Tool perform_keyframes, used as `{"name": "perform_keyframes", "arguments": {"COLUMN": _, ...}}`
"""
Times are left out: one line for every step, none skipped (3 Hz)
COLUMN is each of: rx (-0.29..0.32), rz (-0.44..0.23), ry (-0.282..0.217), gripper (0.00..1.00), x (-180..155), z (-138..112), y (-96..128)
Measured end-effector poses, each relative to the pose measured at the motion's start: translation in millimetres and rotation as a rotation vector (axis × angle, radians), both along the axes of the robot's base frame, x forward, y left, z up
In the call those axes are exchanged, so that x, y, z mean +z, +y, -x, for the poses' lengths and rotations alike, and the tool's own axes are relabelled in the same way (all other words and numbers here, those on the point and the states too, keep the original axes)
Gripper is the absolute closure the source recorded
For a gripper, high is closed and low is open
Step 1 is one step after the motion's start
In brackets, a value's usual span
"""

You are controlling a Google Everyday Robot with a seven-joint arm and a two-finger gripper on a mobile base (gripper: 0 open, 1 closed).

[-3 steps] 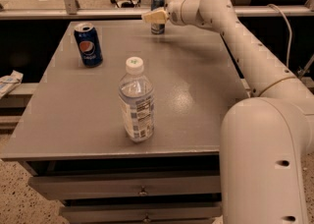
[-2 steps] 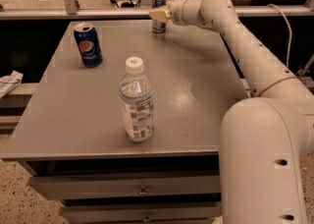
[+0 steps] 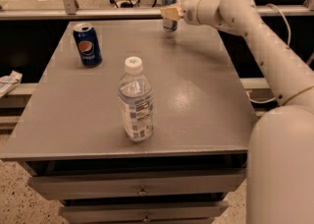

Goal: Pick redbull can

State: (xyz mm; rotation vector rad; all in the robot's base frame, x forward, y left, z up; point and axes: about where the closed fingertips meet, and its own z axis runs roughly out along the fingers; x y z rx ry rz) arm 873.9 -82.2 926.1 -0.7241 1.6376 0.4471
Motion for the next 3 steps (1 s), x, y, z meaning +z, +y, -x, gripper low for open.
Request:
{"name": "perform_keyframes", "arguments": {"rx": 0.087, "rz": -0.075, "ry": -0.015, "gripper": 1.0, "x": 25.9, "z": 52.9, "y": -8.7}}
{"name": "perform_keyframes", "arguments": {"rx": 0.196, "rz": -0.168, "ry": -0.052, "gripper": 1.0, "x": 50.5, "z": 102.4, "y": -2.5}}
{"name": "perform_keyframes", "arguments": {"rx": 0.226, "rz": -0.201, "ry": -0.068, "gripper": 1.0, "x": 62.0, "z": 110.4, "y": 9.1}}
